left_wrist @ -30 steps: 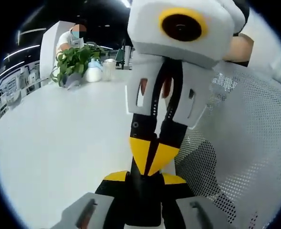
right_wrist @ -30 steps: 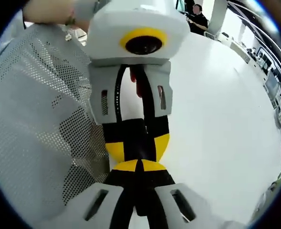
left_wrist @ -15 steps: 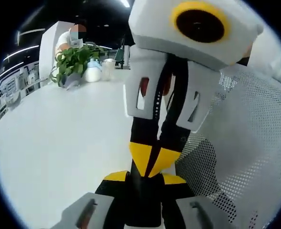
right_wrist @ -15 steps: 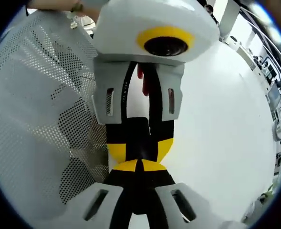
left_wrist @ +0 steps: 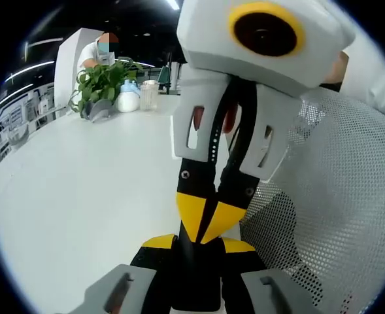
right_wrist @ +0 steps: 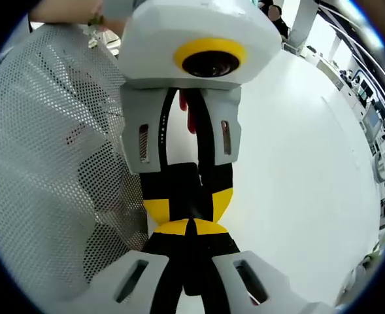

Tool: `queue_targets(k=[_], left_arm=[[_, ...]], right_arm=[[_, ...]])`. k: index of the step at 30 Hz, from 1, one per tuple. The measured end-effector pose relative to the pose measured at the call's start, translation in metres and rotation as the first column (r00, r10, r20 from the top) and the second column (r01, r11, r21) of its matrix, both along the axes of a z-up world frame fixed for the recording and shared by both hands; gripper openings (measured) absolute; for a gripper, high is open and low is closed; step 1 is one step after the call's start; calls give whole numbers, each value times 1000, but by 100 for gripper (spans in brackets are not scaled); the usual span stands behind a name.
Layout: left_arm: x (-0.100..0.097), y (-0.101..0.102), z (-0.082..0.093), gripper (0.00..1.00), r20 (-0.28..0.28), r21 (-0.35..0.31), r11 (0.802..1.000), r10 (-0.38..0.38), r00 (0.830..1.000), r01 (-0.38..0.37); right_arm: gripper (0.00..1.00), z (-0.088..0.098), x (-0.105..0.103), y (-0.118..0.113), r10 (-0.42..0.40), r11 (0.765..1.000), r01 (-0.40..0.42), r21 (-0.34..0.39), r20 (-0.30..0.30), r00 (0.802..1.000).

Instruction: Press the specified remote control buttons in sequence, fully releasing each button before pressing the next.

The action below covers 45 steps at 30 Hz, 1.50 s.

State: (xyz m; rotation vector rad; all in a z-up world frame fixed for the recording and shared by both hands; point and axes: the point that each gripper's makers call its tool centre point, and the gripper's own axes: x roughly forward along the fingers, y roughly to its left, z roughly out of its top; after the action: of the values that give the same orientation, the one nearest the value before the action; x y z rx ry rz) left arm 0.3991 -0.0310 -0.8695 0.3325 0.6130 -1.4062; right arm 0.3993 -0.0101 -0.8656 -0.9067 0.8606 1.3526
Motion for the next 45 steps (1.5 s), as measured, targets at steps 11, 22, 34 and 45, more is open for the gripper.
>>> queue_targets(k=[11,22,34,45], left_arm=[[0,0,0,25,9,8,1000,-7,1000,7],[0,0,0,25,11,12,1000,-8,1000,7],[0,0,0,25,7,12,1000,-9,1000,9],[0,-1,-1,25,16,25,1000,-19,1000,18]], right_arm=[[0,-1,0,1,26,1000,-26,-8,-19,999],[0,-1,1,2,33,999,-32,-21,31,999],[0,-1,1,5,50,998,-49,-26,36,998],[0,-2,0,6,137,989,-133,-71,53,989]])
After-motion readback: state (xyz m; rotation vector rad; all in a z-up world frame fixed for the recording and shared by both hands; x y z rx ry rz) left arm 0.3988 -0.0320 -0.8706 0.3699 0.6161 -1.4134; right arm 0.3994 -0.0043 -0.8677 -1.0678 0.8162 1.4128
